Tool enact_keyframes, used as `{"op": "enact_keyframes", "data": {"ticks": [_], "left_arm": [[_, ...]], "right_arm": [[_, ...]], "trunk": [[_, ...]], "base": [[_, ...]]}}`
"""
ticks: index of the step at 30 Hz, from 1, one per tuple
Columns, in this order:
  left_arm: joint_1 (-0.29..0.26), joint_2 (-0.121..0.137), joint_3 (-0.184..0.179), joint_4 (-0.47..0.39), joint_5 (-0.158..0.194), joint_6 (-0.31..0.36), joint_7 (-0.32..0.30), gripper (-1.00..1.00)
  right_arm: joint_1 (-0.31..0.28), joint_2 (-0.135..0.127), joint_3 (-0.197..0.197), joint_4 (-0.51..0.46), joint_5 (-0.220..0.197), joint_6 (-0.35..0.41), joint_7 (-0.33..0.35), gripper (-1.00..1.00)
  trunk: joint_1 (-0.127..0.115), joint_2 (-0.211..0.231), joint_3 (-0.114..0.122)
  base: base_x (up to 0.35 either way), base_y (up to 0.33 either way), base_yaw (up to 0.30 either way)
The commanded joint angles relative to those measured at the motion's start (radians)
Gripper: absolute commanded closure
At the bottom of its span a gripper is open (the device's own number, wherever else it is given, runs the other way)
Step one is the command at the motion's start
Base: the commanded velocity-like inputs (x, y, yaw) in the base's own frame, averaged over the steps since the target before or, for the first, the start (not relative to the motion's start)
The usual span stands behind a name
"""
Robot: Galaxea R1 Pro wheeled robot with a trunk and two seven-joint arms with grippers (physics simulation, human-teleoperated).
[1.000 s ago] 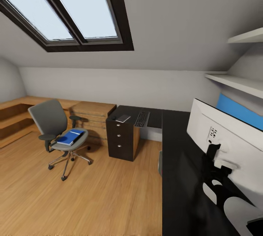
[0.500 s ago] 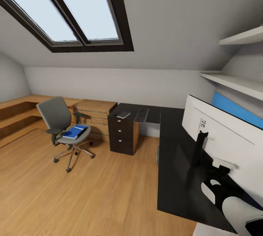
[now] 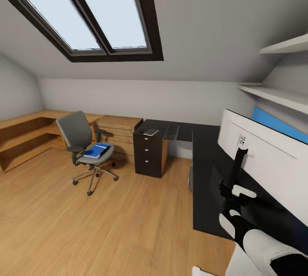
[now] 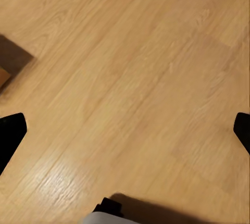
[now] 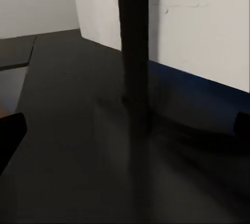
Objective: In the bedroom, organize the workspace by keeping the computer under the desk, ensuring the monitor is on the desk, placing the keyboard on the desk next to the monitor, placing the mouse on the desk next to the keyboard, moving the folder from the swivel chair onto the desk next to the mouse, stacking the notebook on top of the folder with the pen on top of the notebook, and positioning the swivel chair next to the desk.
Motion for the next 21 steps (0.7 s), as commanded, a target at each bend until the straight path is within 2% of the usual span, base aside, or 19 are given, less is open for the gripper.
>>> {"op": "enact_keyframes", "data": {"ticks": [1,15,21], "left_arm": [[0.0,0.001,-0.008,-0.001,0.006,-0.002,0.008,-1.0],[0.0,0.001,-0.009,-0.001,0.006,-0.002,0.008,-1.0],[0.0,0.001,-0.01,-0.001,0.005,-0.002,0.007,-1.0]], "right_arm": [[-0.001,0.0,0.008,0.0,-0.005,-0.002,-0.007,-1.0],[-0.001,0.001,0.01,0.003,-0.004,-0.002,-0.006,-1.0],[-0.001,0.01,0.009,0.005,-0.004,-0.002,-0.006,-1.0]], "trunk": [[0.001,-0.001,0.0],[0.001,-0.001,0.009],[0.001,-0.001,0.009]], "base": [[0.142,0.318,0.191],[0.186,0.3,0.201],[0.281,0.217,0.094]]}}
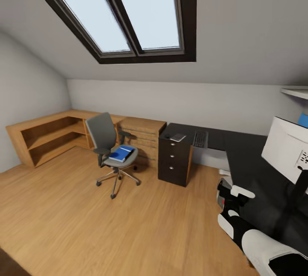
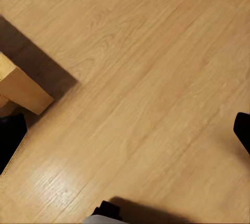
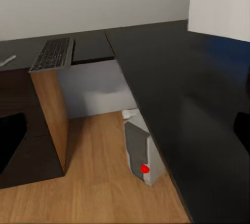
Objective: In the bedroom, organize the workspace by keeping the computer under the desk, ensuring the monitor is on the desk, placing the keyboard on the desk next to the monitor, placing the mouse on the desk next to the keyboard, moving the folder from the swivel chair onto the desk next to the mouse, stacking the notebook on top of the folder with the pen on top of the notebook, and positioning the swivel chair next to the desk.
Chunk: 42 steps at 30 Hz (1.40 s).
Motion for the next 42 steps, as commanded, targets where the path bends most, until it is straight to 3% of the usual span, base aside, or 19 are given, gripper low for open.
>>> {"op": "enact_keyframes", "data": {"ticks": [1,19,29,42], "left_arm": [[0.0,0.001,-0.009,-0.002,0.006,-0.003,0.008,-1.0],[0.0,0.0,-0.011,-0.001,0.006,0.002,0.011,-1.0],[0.0,-0.001,-0.009,0.0,0.006,0.001,0.009,-1.0],[0.0,-0.001,-0.009,0.0,0.006,0.001,0.008,-1.0]], "right_arm": [[-0.001,0.002,0.008,0.0,-0.005,-0.002,-0.006,-1.0],[-0.001,0.008,0.008,0.001,-0.005,-0.002,-0.006,-1.0],[-0.001,0.008,0.006,0.001,-0.005,-0.002,-0.006,-1.0],[-0.001,0.008,0.006,0.002,-0.005,-0.002,-0.005,-1.0]], "trunk": [[0.001,-0.001,-0.001],[0.001,-0.001,-0.001],[0.001,-0.001,-0.001],[0.001,-0.001,-0.001]], "base": [[0.295,0.2,0.029],[0.273,0.19,0.004],[0.035,0.018,-0.237],[0.277,0.143,-0.26]]}}
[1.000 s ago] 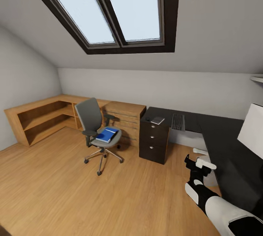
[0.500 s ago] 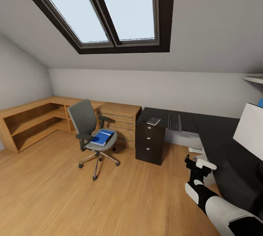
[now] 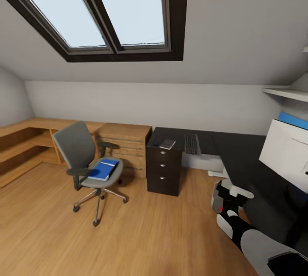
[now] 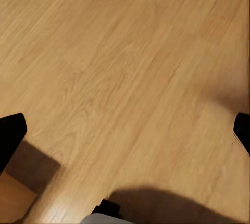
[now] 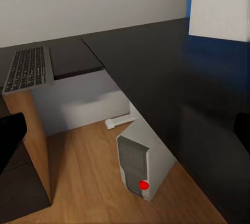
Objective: In the bedroom, organize the workspace by keeping the computer under the desk, ensuring the monitor is on the desk, placing the keyboard on the desk next to the monitor, placing the mouse on the desk next to the keyboard, moving the folder from the swivel chair onto the desk next to the mouse, stacking the notebook on top of the folder with the pen on top of the notebook, and positioning the swivel chair next to the desk.
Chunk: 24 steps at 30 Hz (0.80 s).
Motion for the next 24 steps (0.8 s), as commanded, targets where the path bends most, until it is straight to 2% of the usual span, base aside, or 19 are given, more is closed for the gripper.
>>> {"op": "enact_keyframes", "data": {"ticks": [1,14,20,24], "left_arm": [[0.0,0.001,-0.009,-0.002,0.007,-0.003,0.008,-1.0],[0.0,0.001,-0.009,-0.002,0.008,-0.002,0.01,-1.0],[0.0,0.001,-0.008,-0.002,0.006,-0.004,0.013,-1.0],[0.0,0.001,-0.009,-0.002,0.006,-0.005,0.014,-1.0]], "right_arm": [[-0.001,0.0,0.009,0.0,-0.005,-0.002,-0.006,-1.0],[-0.001,0.0,0.009,0.0,-0.005,-0.002,-0.005,-1.0],[-0.001,0.0,0.01,0.0,-0.005,-0.002,-0.005,-1.0],[-0.001,0.0,0.01,0.0,-0.005,-0.002,-0.005,-1.0]], "trunk": [[0.001,-0.001,-0.001],[0.001,-0.001,-0.001],[0.001,-0.001,-0.001],[-0.015,0.027,0.011]], "base": [[0.309,0.16,-0.261],[0.289,0.147,-0.261],[0.066,0.03,-0.262],[0.007,0.003,-0.26]]}}
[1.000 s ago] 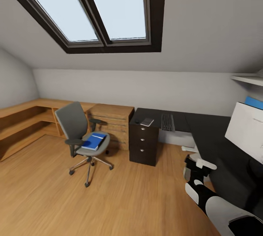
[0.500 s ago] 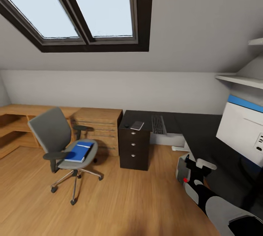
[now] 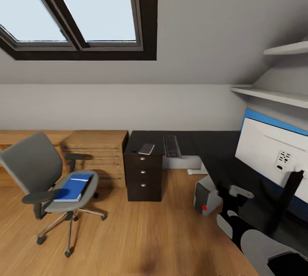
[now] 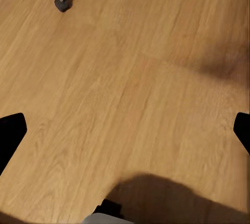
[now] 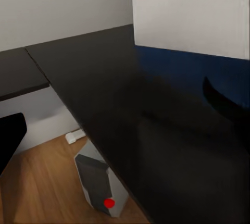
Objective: In the bedroom, organize the workspace by keeping the computer under the desk, ensuring the monitor is on the desk, placing the keyboard on the desk next to the monitor, placing the mouse on the desk next to the keyboard, moving the folder from the swivel chair onto the desk next to the mouse, stacking the notebook on top of the folder with the pen on top of the notebook, and positioning the swivel chair next to the desk.
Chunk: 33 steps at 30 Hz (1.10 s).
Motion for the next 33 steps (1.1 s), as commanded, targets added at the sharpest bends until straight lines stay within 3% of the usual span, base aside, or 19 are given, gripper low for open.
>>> {"op": "enact_keyframes", "data": {"ticks": [1,13,17,18,25,28,33], "left_arm": [[0.0,0.001,-0.009,-0.002,0.007,-0.003,0.009,-1.0],[0.0,0.002,-0.01,-0.001,0.01,0.006,0.011,-1.0],[0.0,0.002,-0.01,0.001,0.01,0.073,0.01,-1.0],[0.0,0.003,-0.01,0.001,0.01,0.122,0.009,-1.0],[0.0,0.007,-0.01,0.001,0.018,0.181,0.008,-1.0],[0.0,0.009,-0.01,0.001,0.033,0.193,0.006,-1.0],[-0.005,0.022,-0.01,0.001,0.094,0.22,0.002,-1.0]], "right_arm": [[-0.001,0.0,0.008,0.0,-0.005,-0.001,-0.006,-1.0],[-0.001,0.0,0.008,0.0,0.001,-0.001,-0.005,-1.0],[-0.001,0.0,0.008,0.001,0.036,-0.001,-0.005,-1.0],[-0.001,0.0,0.008,0.002,0.046,-0.001,-0.006,-1.0],[-0.001,0.0,0.008,0.002,0.055,-0.001,-0.006,-1.0],[-0.001,0.0,0.008,0.002,0.055,-0.001,-0.006,-1.0],[-0.001,0.0,0.008,0.002,0.056,0.0,-0.006,-1.0]], "trunk": [[-0.004,0.006,0.002],[-0.05,0.09,0.039],[-0.065,0.118,0.052],[-0.069,0.125,0.055],[-0.096,0.174,0.077],[-0.107,0.195,0.086],[-0.126,0.23,0.102]], "base": [[0.003,0.002,-0.229],[0.001,0.0,-0.058],[0.0,0.0,-0.001],[0.0,0.0,0.0],[0.0,0.0,0.0],[0.0,0.0,0.0],[0.0,0.0,0.0]]}}
